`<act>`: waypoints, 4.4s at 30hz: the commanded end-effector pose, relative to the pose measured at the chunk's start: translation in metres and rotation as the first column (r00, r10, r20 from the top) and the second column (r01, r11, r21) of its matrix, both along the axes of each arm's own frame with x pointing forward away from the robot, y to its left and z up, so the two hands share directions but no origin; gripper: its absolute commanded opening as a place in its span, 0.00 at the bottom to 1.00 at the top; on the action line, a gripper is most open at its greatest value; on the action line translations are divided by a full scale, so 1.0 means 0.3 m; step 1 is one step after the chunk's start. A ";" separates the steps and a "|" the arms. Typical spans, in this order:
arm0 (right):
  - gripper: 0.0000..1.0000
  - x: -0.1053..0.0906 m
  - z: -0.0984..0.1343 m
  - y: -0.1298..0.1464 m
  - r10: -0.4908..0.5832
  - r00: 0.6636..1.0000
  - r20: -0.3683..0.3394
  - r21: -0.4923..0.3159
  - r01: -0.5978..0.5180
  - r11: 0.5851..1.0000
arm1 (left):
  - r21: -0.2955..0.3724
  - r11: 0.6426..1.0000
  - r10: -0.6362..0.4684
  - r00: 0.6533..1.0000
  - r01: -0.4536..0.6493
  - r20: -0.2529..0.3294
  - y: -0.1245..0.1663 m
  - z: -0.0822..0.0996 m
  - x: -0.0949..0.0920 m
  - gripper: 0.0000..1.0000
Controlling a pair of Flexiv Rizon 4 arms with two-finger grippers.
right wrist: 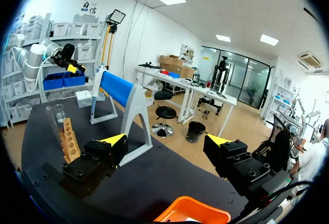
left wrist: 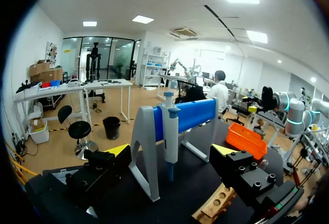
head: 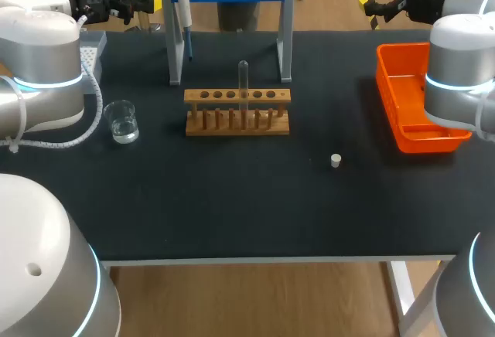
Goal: Invert the test tube, pick up the pipette, mount the tip to pipette, aspirate from beaker and dispense into the tube, eject the tip, return the pipette, and cap with the stopper.
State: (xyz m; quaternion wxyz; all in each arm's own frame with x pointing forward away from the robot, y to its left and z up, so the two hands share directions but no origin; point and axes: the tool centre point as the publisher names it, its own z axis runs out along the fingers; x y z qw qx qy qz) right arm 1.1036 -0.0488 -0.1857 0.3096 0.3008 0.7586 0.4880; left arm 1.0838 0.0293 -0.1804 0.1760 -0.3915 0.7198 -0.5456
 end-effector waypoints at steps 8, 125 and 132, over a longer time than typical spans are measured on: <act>1.00 0.001 0.002 -0.003 0.003 1.000 -0.003 0.000 -0.003 1.000 | -0.001 1.000 0.001 1.000 -0.001 0.002 -0.001 -0.003 0.000 1.00; 1.00 -0.600 -0.212 0.449 0.496 0.864 0.087 0.129 -0.504 0.854 | 0.089 0.968 -0.248 0.929 0.233 0.274 -0.362 -0.168 -0.825 1.00; 1.00 -0.541 -0.189 0.507 0.657 0.743 0.123 0.177 -0.668 0.723 | 0.089 0.968 -0.248 0.929 0.233 0.274 -0.362 -0.168 -0.825 1.00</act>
